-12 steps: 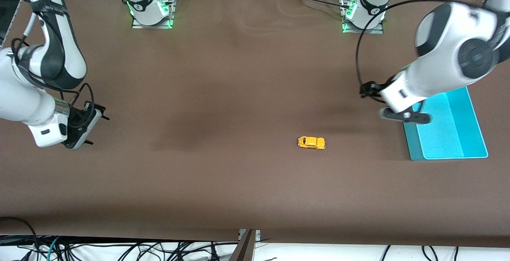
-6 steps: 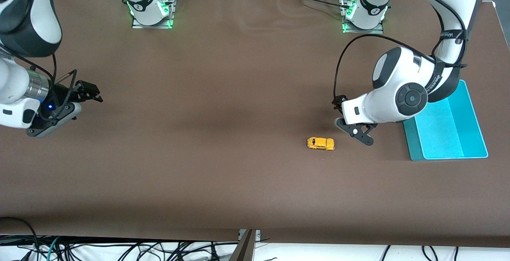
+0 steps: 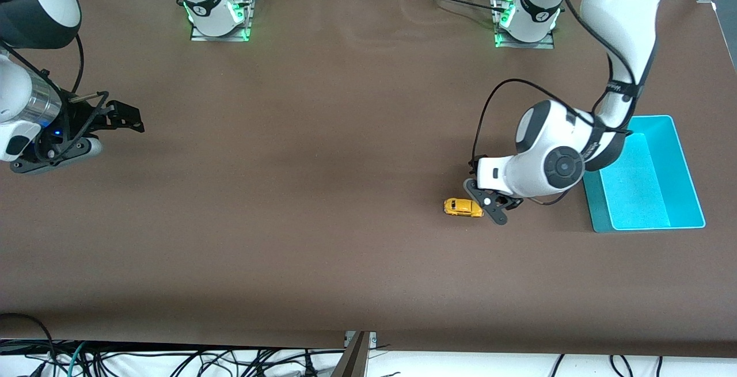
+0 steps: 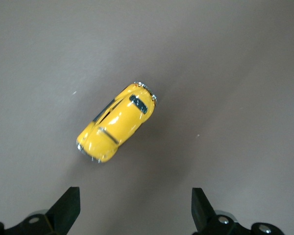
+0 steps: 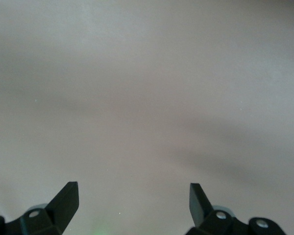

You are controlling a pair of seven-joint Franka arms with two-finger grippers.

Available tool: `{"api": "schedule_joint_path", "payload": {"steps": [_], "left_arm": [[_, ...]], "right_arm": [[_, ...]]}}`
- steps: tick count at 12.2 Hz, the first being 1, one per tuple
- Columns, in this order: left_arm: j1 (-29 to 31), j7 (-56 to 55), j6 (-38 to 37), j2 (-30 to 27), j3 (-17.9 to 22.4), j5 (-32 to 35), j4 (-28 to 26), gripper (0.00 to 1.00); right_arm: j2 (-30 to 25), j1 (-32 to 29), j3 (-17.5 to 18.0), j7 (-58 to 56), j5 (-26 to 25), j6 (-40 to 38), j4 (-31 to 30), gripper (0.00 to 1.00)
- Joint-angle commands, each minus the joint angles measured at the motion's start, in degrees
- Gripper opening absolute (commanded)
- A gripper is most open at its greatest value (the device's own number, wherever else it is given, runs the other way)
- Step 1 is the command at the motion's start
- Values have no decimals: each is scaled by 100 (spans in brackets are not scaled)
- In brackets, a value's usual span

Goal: Wind and store yellow beetle car
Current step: 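Lower the left gripper onto the yellow car and close it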

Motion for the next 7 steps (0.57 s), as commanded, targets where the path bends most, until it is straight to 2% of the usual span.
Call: {"api": "schedule_joint_path", "payload": {"steps": [1, 4, 7], "left_arm": [[-418, 259, 60, 288, 2, 808, 283, 100], [-762, 644, 437, 429, 11, 1451, 300, 100], [-657, 1453, 877, 587, 54, 1638, 301, 100]], "right_arm": [[-91, 126, 52, 187, -298, -70, -8, 100], [-204, 179, 43, 230, -527, -52, 18, 100], [-379, 179, 25, 300, -545, -8, 18, 100]]}}
